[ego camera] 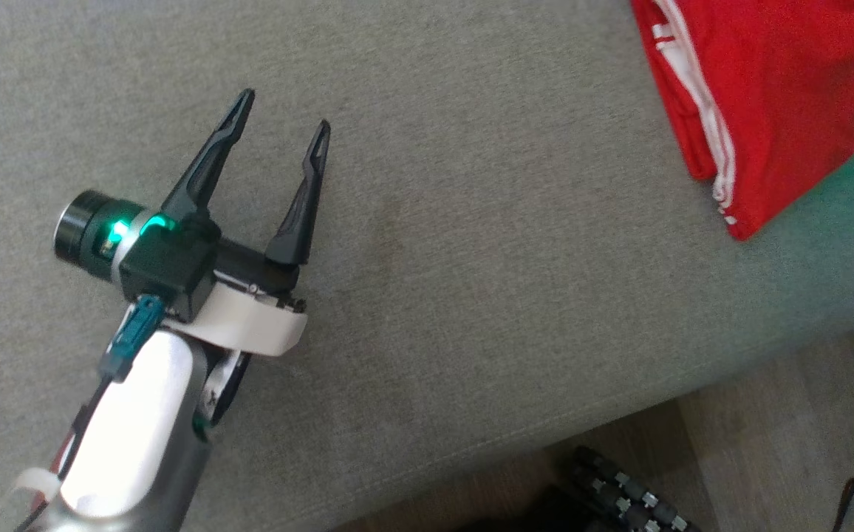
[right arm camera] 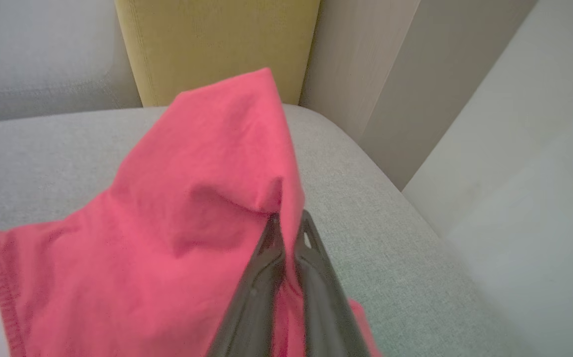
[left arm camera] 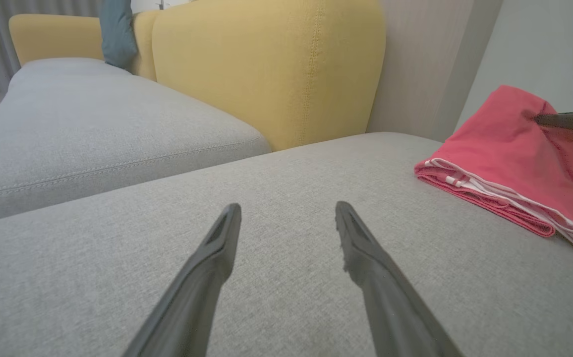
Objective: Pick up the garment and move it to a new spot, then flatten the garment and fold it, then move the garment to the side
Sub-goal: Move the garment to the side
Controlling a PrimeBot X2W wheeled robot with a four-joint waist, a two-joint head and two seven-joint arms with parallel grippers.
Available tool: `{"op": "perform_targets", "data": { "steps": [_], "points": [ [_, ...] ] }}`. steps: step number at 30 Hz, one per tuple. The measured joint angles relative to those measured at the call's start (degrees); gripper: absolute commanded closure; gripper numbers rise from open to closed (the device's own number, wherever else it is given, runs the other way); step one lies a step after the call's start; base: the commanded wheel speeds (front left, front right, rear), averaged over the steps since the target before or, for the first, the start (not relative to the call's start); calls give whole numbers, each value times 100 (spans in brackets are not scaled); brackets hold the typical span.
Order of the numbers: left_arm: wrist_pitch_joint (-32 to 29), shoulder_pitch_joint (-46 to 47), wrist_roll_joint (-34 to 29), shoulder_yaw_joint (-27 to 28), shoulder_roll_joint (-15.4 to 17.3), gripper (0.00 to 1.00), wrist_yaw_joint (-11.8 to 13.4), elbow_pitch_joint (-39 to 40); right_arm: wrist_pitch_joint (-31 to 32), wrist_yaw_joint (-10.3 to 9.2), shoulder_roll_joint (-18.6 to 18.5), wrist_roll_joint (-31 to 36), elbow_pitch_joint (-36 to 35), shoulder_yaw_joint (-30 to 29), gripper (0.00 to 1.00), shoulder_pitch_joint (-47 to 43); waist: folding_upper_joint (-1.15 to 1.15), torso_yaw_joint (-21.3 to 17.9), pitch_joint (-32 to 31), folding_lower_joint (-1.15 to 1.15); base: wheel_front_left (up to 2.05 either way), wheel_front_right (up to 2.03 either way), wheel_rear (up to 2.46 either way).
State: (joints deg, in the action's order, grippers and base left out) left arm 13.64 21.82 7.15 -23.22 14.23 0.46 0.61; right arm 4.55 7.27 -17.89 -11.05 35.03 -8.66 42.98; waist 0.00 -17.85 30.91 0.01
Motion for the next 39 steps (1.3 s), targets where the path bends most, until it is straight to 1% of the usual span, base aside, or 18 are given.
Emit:
{"op": "perform_targets", "data": {
  "steps": [1,3,4,5,8,11,15,18,21,24,25,29,34,39],
  "points": [
    [0,39,0,-11,-1,0,-4,-4,0,0,1,109,52,-49,84,26,0,14,50,0,0,0,0],
    [1,112,0,-23,-3,0,-32,-45,0,0,13,319,238,-140,53,75,0,61,125,0,0,0,0],
    [3,133,0,-26,-7,0,-46,-75,0,0,40,397,331,-232,17,96,0,91,144,0,0,0,0],
    [8,143,1,-30,-8,0,-47,-98,-3,0,80,513,413,-325,0,105,0,123,153,0,0,0,0],
    [15,146,9,-40,-37,0,-47,-200,-145,0,171,839,597,-553,0,97,0,217,118,0,0,0,0],
    [59,141,43,-44,-70,0,-44,-290,-472,0,267,1047,606,-880,0,47,0,296,-5,-1,0,0,0],
    [66,13,121,-22,-163,0,25,-402,-947,0,377,1105,307,-1015,0,-448,0,409,-268,-1,0,0,0],
    [67,-230,176,7,-208,0,113,-439,-1256,0,563,1026,-178,-976,0,-1110,0,513,-514,-1,0,0,0],
    [67,-501,240,88,-238,0,194,-439,-1418,0,806,883,-846,-826,0,-1786,0,635,-772,-1,0,0,0],
    [67,-721,308,208,-283,0,269,-435,-1415,0,1078,792,-1588,-578,0,-2391,0,787,-1013,-2,0,0,0],
    [67,-721,308,208,-283,0,269,-435,-1415,0,1078,792,-1588,-578,0,-2391,0,787,-1013,-2,0,0,0],
    [68,-985,361,360,-377,0,333,-430,-1310,0,1341,668,-2409,-66,0,-3050,0,1029,-1296,-2,0,0,0],
    [85,-1292,416,528,-447,0,410,-446,-1139,0,1424,441,-2925,470,0,-3496,0,1355,-1606,-2,0,0,0],
    [92,-1535,456,679,-514,0,459,-494,-976,0,1503,323,-3153,714,0,-3780,0,1666,-1907,-2,0,0,0]
  ]
}}
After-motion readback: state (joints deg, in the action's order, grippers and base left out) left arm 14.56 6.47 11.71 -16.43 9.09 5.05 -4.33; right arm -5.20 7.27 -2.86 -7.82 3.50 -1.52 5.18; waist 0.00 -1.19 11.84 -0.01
